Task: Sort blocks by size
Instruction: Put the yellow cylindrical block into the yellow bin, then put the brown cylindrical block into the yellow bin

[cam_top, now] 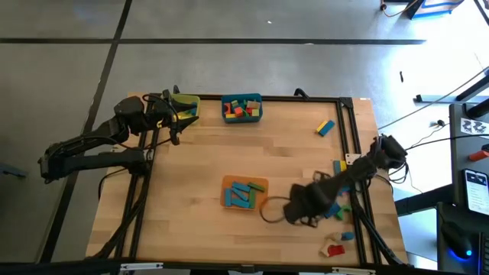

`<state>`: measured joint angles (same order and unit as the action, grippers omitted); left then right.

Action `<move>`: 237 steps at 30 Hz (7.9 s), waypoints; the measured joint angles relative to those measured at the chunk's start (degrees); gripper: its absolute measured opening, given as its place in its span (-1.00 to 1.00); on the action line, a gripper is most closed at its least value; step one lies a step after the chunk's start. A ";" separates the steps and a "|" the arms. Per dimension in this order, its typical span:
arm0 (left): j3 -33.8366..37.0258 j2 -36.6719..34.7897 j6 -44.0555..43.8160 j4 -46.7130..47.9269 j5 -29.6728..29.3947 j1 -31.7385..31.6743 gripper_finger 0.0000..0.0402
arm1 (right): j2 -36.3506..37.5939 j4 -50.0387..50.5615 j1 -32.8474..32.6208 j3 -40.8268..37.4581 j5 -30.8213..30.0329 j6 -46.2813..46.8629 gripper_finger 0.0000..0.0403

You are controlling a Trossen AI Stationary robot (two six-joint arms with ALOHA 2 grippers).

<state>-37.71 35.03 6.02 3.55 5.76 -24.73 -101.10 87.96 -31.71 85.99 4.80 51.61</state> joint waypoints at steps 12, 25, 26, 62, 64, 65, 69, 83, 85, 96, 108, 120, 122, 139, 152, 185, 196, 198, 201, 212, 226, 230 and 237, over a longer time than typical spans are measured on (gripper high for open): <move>0.00 0.00 0.00 0.00 0.00 0.00 -0.09 | 0.00 -3.35 15.78 10.85 -21.82 -16.69 -0.33; 0.00 0.00 0.44 0.00 0.00 0.00 -0.09 | 0.00 -22.64 29.77 10.85 -21.85 -28.35 -0.33; 0.00 0.00 0.41 0.00 0.00 -0.02 -0.09 | 0.00 -24.33 30.73 10.85 -21.60 -29.06 -0.33; 0.00 0.02 0.39 -0.46 0.00 -0.02 -0.09 | -26.50 -104.12 41.32 10.79 -15.35 -49.11 -0.32; 0.00 0.00 0.39 -0.66 0.00 0.00 -0.09 | -28.52 -109.38 42.01 10.81 -15.19 -49.10 -0.32; 0.00 0.02 0.39 -0.74 0.00 0.00 -0.09 | -29.39 -111.21 42.38 10.81 -15.17 -49.11 -0.32; 0.00 0.00 0.39 -2.08 0.01 0.00 -0.09 | -32.87 -118.12 43.82 11.83 -15.08 -49.14 -0.32; 0.00 0.00 0.94 -4.32 0.00 -0.02 -0.09 | -50.32 -112.07 46.94 41.36 -8.60 -48.94 -0.32; -0.01 0.00 0.94 -4.27 0.00 0.00 -0.09 | -53.00 -111.60 47.52 45.73 -8.62 -48.96 -0.32; -0.02 0.47 1.08 -6.14 0.00 0.00 -0.09 | -55.87 -115.40 49.90 47.37 -9.62 -45.80 -0.32; -0.02 1.68 1.54 -5.79 0.00 0.00 -0.09 | -58.56 -115.34 50.15 47.37 -9.77 -46.03 -0.32; -0.02 1.68 1.51 -5.51 0.01 0.00 -0.09 | -59.13 -113.42 50.13 47.35 -8.40 -42.99 -0.32; -0.02 1.68 1.50 -5.51 0.00 0.00 -0.09 | -59.12 -111.85 50.10 47.35 -9.58 -42.97 -0.32; -0.02 1.68 1.49 -5.16 0.00 -0.01 -0.09 | -59.12 -109.98 50.10 47.35 -12.77 -41.39 0.09; -0.02 1.66 1.22 -1.63 0.00 0.00 -0.09 | -54.20 -107.98 49.73 47.33 -7.24 -41.60 0.08; -0.02 1.66 0.89 -0.91 0.00 0.00 -0.09 | -11.19 -15.80 44.92 47.35 -15.21 -42.91 -0.04; -0.02 3.08 0.13 -0.68 0.00 0.00 -0.09 | -10.02 1.99 35.90 40.25 -17.25 -32.91 -0.04; -0.02 3.60 0.07 -0.71 0.00 0.00 -0.09 | -9.26 1.98 34.48 37.42 -16.81 -31.92 -0.04; -0.02 4.67 -0.02 -0.82 0.00 0.00 -0.09 | -7.60 2.12 32.50 32.04 -15.30 -30.22 -0.04; 0.00 5.79 -0.29 -1.72 0.00 0.00 -0.09 | 3.70 2.12 27.10 7.75 -9.57 -16.43 -0.04; 0.00 5.79 -0.36 -1.67 0.00 0.00 -0.09 | 9.04 1.97 13.17 -4.93 5.64 1.76 -0.04; 0.00 5.79 -0.22 -1.36 0.00 0.00 -0.09 | 9.05 1.95 8.76 -4.95 6.49 9.81 -0.04; 0.00 5.79 0.39 -0.70 0.00 0.00 -0.09 | 9.03 -3.99 -0.93 -5.00 8.94 19.25 -0.04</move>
<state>-37.71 40.82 6.42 2.85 5.76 -24.73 -92.07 83.96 -32.64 80.99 13.74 70.86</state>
